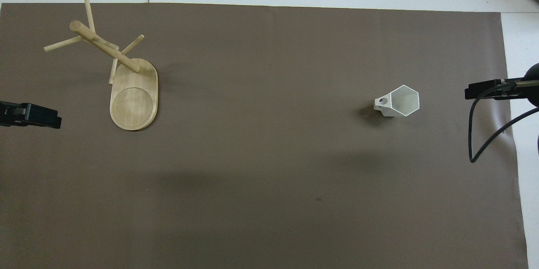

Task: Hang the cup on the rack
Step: 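Reach the right gripper toward the white mug's handle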

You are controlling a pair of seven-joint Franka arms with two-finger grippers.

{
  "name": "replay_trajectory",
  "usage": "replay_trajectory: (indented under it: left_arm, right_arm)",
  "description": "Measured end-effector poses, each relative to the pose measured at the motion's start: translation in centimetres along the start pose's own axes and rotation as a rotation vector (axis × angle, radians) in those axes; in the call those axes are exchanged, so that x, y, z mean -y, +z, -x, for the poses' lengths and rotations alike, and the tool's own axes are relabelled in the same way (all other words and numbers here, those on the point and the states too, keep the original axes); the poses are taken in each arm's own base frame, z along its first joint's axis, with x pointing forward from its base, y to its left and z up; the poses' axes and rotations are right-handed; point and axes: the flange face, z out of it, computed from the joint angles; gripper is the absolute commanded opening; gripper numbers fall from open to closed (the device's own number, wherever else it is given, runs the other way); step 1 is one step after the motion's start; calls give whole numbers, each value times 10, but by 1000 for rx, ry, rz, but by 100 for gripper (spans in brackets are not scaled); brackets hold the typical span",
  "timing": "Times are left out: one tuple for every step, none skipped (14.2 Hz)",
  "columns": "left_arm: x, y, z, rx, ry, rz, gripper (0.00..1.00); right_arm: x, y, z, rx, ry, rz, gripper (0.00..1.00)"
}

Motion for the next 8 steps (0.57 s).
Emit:
replay_trajectory:
  left_arm:
    - [0, 0, 0, -1, 3, -1, 100]
    - [0, -1, 0, -3, 5, -1, 100]
    - [0, -1, 0, -3, 7, -1, 100]
    - [0, -2, 0, -5, 7, -1, 100]
    - [0, -4, -1, -10, 7, -1, 100]
    - [0, -8, -1, -18, 6, -2, 100]
    - [1, -12, -2, -27, 6, -3, 100]
    - [1, -15, -3, -32, 6, -3, 100]
  right_arm:
    - [0, 10, 0, -7, 0, 1, 100]
    - [0, 23, 0, -13, 0, 1, 100]
    - [0, 37, 1, -16, 0, 1, 100]
    - [0, 51, 1, -16, -1, 1, 100]
    - [1, 65, 1, -11, -1, 0, 100]
    - [1, 79, 0, 0, -1, -1, 100]
    - [0, 93, -2, 10, -1, -1, 100]
    - [0, 106, -5, 18, -1, -2, 100]
